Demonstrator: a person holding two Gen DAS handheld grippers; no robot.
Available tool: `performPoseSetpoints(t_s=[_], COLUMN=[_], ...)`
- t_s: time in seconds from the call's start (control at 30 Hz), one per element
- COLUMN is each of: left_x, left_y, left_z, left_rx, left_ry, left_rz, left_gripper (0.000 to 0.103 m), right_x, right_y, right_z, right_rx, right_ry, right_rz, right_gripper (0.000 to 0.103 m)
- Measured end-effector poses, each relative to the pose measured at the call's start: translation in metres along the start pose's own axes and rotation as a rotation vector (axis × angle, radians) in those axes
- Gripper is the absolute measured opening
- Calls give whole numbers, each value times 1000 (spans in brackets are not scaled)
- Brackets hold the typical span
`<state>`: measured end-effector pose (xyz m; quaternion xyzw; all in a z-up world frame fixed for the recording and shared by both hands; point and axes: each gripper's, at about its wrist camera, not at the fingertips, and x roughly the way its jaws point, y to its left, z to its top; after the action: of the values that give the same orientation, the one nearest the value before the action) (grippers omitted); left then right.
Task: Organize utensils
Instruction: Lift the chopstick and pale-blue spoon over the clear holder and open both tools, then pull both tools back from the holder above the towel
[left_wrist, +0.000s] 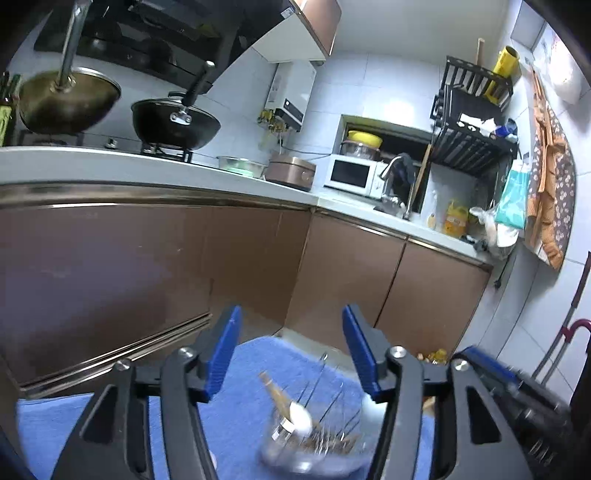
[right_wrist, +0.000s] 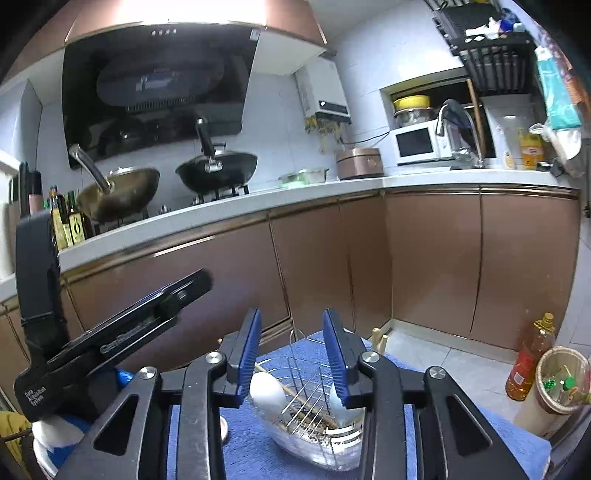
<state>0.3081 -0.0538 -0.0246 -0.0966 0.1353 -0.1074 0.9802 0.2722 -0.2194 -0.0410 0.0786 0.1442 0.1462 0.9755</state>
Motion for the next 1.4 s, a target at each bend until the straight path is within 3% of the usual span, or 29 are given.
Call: performPoseSetpoints(t_s=[0.27,0.6,0.67,0.97,1.4], left_x=[-97,-217,-231,-273,-314], left_y=[-1,-13,-16,-28,-37], left_z=[-14,-46,-50,-58,-62], left_rx=[111,195,204,246,277], left_ry=[50,-2,-10,-42,-138], left_rz=[82,198,203,218,257], left_gripper=[61,67,69,70,71], right_x=[-81,-168,-180,-222,-253], right_y=[22,50,56,75,94], right_z=[-10,-31,-32,-46,-54], right_rx=[42,61,57,43,3], right_ry=[-5,4,-5,-37,-115], right_rz=[-36,-76,-78,-110,-217], right_gripper=[46,62,66,103,103])
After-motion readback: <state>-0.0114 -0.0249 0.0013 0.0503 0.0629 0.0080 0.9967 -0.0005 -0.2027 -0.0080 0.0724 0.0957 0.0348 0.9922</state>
